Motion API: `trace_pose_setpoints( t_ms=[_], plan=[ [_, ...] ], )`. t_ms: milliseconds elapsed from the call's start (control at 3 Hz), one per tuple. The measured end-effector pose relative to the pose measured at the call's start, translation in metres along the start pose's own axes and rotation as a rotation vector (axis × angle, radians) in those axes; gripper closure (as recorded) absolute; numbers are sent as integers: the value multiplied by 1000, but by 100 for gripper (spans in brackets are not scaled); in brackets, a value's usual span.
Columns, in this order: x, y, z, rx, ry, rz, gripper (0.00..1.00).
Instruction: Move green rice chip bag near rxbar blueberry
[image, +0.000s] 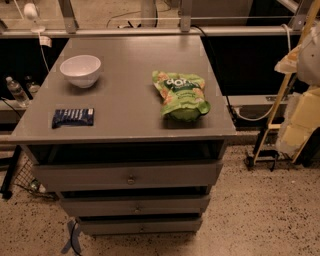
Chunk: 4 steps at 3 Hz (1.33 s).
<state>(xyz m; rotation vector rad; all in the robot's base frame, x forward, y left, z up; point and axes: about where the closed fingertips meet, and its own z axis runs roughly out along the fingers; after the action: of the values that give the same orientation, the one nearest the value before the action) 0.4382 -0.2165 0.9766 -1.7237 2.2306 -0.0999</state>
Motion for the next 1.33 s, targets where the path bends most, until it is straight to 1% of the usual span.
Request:
trace_pose_setpoints(
  t_ms=[333, 667, 1000, 1333],
  plan=[
    [0, 0, 0, 0, 0, 0, 0],
    [-19, -8, 7, 5, -6, -30, 0],
    [-56, -27, 42, 3, 25, -54, 0],
    [-77, -45, 69, 17, 43, -18, 0]
  ],
)
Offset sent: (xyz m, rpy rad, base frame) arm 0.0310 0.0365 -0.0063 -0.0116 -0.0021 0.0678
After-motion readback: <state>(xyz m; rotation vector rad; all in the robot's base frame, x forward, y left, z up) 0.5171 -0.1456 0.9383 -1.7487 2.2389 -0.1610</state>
